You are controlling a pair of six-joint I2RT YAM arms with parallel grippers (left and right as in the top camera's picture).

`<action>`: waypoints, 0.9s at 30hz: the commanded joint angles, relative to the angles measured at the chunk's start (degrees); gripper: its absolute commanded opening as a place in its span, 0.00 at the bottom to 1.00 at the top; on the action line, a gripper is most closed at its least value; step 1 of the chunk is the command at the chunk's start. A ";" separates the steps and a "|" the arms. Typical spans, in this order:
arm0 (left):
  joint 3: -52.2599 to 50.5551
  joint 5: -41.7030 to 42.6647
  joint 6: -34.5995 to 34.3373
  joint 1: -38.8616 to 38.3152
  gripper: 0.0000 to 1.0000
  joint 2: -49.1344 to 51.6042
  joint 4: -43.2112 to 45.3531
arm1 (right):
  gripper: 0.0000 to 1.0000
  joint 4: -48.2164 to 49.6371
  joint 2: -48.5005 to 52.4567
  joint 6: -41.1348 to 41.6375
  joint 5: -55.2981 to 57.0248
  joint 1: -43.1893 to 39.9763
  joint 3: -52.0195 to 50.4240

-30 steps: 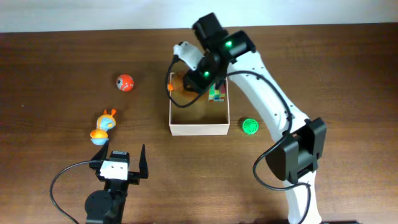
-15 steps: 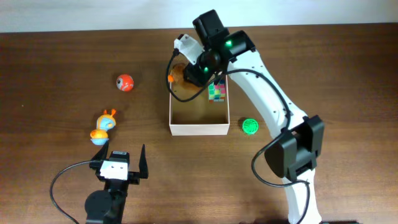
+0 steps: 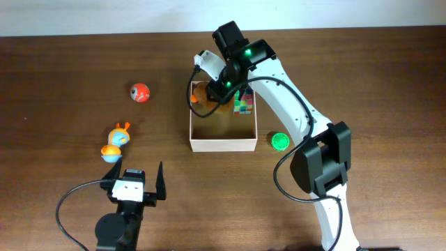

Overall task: Pack container
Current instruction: 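Carry the plush left and lower it into the box, then press the plush down inside the box and release it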

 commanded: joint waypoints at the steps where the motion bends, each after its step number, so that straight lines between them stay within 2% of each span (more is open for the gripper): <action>1: -0.33 0.00 1.11 0.28 0.99 -0.55 0.13 | 0.72 0.04 0.31 -0.59 -0.55 0.17 -0.31; 8: -0.33 0.00 1.11 0.28 0.99 -0.55 0.13 | 0.80 0.02 0.31 -0.61 -0.50 0.17 -0.31; 14: -0.33 0.00 1.11 0.28 0.99 -0.55 0.13 | 0.80 -0.50 0.31 -0.57 -0.52 0.17 -0.31; 18: -0.33 0.00 1.11 0.28 0.99 -0.55 0.13 | 0.80 -4.26 0.17 -0.44 -0.57 0.20 0.72; 19: -0.33 0.00 1.11 0.28 0.99 -0.55 0.13 | 0.78 -6.08 0.02 -0.04 -0.59 0.26 1.53; 21: -0.33 0.00 1.11 0.28 0.99 -0.55 0.15 | 0.66 -9.16 -0.33 1.57 -1.18 0.28 3.04; 24: -0.33 0.00 1.11 0.28 0.99 -0.55 0.13 | 0.34 -14.93 -1.07 3.82 -4.35 0.28 6.38; 27: -0.33 0.00 1.11 0.28 0.99 -0.55 0.13 | 0.24 -20.13 -1.44 3.80 -8.85 0.28 10.14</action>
